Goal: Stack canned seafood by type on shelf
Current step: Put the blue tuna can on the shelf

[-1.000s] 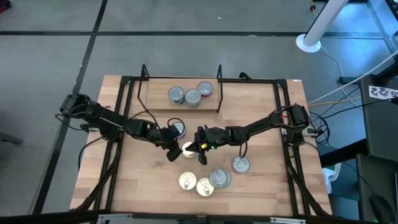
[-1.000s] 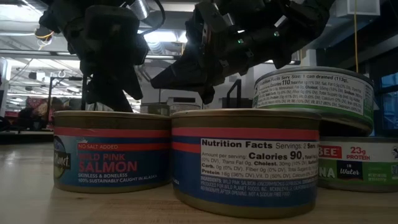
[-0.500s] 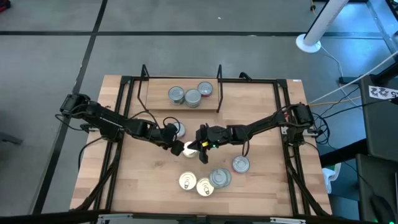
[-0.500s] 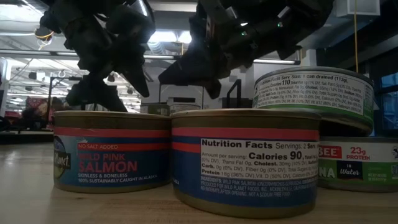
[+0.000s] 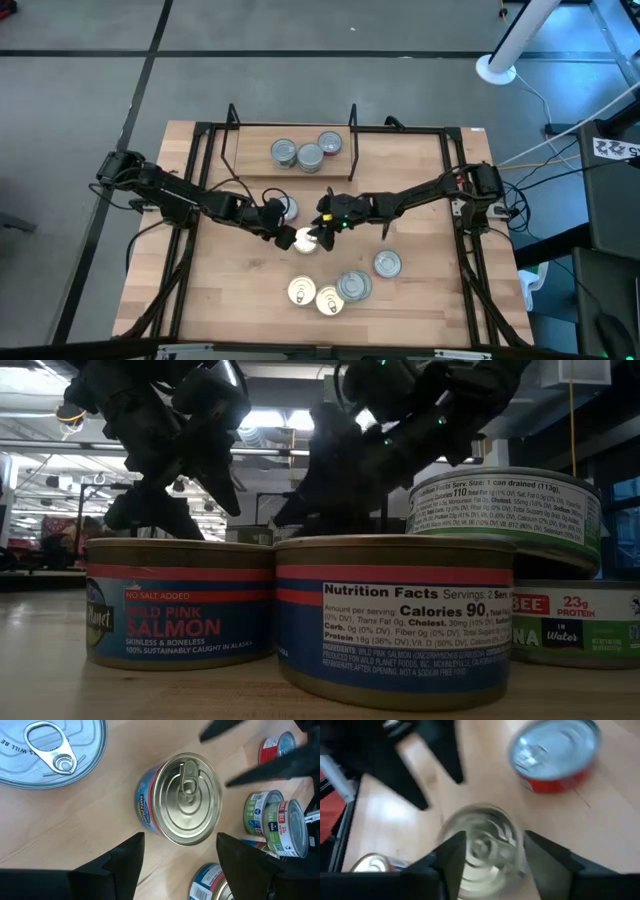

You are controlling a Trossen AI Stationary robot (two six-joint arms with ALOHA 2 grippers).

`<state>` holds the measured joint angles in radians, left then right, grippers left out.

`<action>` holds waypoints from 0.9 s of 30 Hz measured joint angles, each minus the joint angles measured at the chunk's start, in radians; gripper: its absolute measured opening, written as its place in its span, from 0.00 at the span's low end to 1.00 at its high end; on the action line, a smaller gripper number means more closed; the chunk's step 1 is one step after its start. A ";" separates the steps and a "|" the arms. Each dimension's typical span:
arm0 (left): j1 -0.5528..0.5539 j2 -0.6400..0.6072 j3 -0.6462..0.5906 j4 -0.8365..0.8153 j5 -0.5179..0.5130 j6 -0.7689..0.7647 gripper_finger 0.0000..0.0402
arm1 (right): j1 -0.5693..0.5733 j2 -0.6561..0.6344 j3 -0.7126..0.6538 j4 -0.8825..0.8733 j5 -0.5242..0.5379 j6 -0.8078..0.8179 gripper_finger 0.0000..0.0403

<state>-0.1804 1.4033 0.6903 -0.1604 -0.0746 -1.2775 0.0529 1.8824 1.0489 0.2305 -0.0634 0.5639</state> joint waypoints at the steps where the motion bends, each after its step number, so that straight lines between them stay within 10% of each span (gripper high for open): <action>1: 0.000 0.000 0.000 0.000 0.000 -0.001 0.60 | -0.008 0.000 0.000 -0.025 -0.001 0.025 0.53; 14: 0.000 0.000 0.000 0.000 0.000 0.000 0.60 | -0.053 0.000 -0.001 -0.166 -0.146 0.098 0.57; 27: 0.000 0.000 0.000 0.000 0.000 0.001 0.60 | -0.046 0.004 -0.001 -0.161 -0.166 0.100 0.39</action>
<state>-0.1802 1.4033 0.6903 -0.1608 -0.0746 -1.2766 0.0064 1.8859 1.0481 0.0700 -0.2291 0.6642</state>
